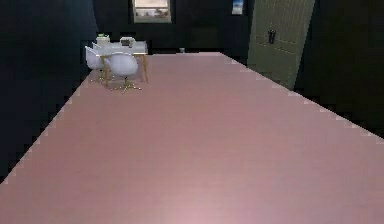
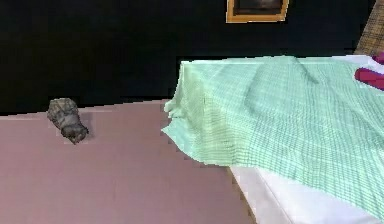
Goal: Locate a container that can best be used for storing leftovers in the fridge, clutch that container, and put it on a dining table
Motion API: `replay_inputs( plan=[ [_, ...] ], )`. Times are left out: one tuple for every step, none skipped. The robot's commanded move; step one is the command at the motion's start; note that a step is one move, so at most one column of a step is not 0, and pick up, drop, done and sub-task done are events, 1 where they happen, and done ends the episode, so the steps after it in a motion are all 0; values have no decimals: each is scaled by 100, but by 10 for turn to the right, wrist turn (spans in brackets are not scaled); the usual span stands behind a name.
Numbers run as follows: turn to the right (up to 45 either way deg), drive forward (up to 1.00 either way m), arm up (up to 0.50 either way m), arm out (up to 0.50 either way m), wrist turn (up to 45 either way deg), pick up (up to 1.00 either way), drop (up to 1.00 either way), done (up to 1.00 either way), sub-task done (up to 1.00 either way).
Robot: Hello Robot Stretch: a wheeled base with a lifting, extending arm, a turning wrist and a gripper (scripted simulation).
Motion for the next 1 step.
replay_inputs(
  plan=[
    [-30,0,0,0,0,0,0,0,0]
  ],
)
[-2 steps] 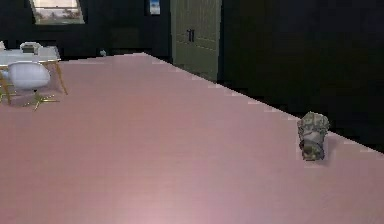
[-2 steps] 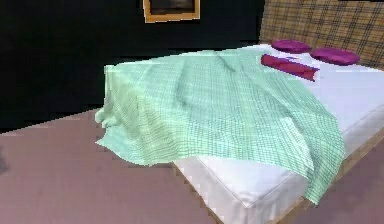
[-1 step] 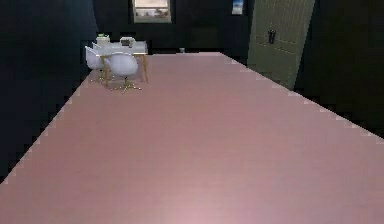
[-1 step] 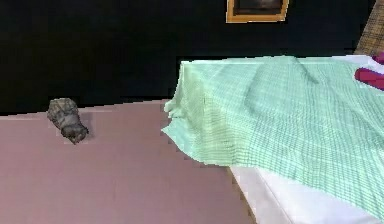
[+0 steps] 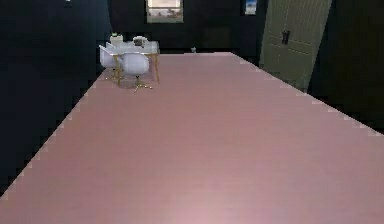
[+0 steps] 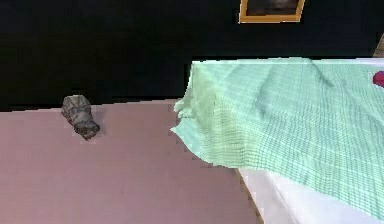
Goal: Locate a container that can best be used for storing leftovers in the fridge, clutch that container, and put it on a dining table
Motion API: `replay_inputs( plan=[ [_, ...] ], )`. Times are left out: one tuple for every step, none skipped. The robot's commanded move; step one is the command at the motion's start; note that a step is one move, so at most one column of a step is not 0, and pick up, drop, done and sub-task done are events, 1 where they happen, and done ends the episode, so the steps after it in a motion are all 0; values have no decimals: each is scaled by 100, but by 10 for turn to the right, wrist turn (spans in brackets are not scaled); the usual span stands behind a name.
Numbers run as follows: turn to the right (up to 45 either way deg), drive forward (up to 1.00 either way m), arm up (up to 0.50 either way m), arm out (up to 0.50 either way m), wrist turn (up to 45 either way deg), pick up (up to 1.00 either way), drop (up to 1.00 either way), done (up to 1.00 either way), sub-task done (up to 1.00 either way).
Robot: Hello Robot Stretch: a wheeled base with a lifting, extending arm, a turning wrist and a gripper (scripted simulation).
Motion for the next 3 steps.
replay_inputs(
  plan=[
    [0,100,0,0,0,0,0,0,0],
    [0,100,0,0,0,0,0,0,0],
    [0,100,0,0,0,0,0,0,0]
  ],
)
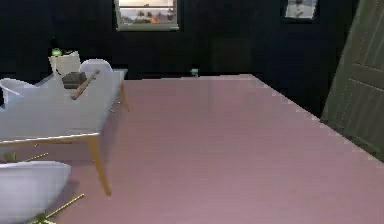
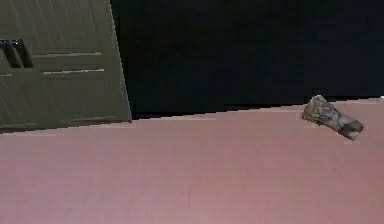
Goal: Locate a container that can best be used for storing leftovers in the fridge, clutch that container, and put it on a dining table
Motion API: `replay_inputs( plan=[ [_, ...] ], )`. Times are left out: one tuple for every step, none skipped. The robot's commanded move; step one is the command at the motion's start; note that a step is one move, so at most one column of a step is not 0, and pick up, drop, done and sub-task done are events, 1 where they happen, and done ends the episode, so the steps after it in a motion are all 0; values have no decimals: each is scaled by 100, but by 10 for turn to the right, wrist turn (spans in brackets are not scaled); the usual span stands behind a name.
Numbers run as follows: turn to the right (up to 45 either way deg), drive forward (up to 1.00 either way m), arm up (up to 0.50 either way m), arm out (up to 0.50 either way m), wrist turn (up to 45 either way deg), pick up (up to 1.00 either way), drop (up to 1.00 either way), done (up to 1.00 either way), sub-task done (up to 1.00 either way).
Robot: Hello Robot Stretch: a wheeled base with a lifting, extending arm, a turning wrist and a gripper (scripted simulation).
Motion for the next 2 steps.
replay_inputs(
  plan=[
    [0,100,0,0,0,0,0,0,0],
    [-120,0,0,0,0,0,0,0,0]
  ],
)
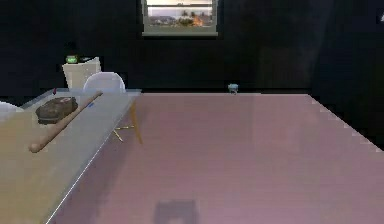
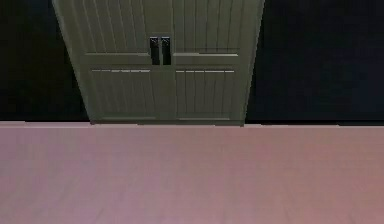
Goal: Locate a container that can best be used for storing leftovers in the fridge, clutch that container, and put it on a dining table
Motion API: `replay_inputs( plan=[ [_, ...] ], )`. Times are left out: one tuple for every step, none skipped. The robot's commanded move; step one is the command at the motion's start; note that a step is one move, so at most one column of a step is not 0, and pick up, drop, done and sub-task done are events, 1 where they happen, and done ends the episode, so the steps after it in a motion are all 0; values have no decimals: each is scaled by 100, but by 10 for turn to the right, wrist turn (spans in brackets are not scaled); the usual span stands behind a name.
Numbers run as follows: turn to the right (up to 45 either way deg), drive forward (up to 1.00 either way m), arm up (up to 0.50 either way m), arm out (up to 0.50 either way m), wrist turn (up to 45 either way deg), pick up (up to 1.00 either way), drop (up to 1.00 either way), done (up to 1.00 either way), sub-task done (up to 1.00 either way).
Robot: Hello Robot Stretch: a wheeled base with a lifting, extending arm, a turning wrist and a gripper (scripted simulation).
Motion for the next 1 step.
replay_inputs(
  plan=[
    [0,5,0,0,0,0,0,0,0]
  ],
)
